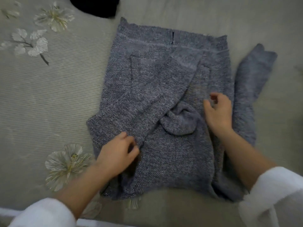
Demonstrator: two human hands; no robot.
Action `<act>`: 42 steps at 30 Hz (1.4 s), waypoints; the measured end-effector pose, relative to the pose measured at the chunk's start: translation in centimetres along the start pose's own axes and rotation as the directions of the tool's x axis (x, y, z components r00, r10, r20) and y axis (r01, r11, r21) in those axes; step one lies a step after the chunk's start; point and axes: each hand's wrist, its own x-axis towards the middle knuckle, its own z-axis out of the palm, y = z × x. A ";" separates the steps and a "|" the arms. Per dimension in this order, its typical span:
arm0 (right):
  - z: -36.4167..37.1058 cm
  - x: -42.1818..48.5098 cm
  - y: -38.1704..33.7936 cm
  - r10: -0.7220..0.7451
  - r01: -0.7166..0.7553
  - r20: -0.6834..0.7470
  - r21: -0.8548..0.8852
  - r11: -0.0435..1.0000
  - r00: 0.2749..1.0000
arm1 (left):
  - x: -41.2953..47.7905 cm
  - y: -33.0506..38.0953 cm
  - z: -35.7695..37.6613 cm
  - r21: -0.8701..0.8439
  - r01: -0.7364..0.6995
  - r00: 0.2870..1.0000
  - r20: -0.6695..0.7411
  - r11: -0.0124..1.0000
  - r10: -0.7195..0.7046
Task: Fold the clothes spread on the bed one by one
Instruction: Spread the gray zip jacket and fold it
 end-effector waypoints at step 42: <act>-15.0 -10.4 16.9 -0.146 0.239 0.629 -0.066 0.969 0.764 | 13.6 32.3 7.4 -0.177 0.073 0.997 0.038 0.982 -0.067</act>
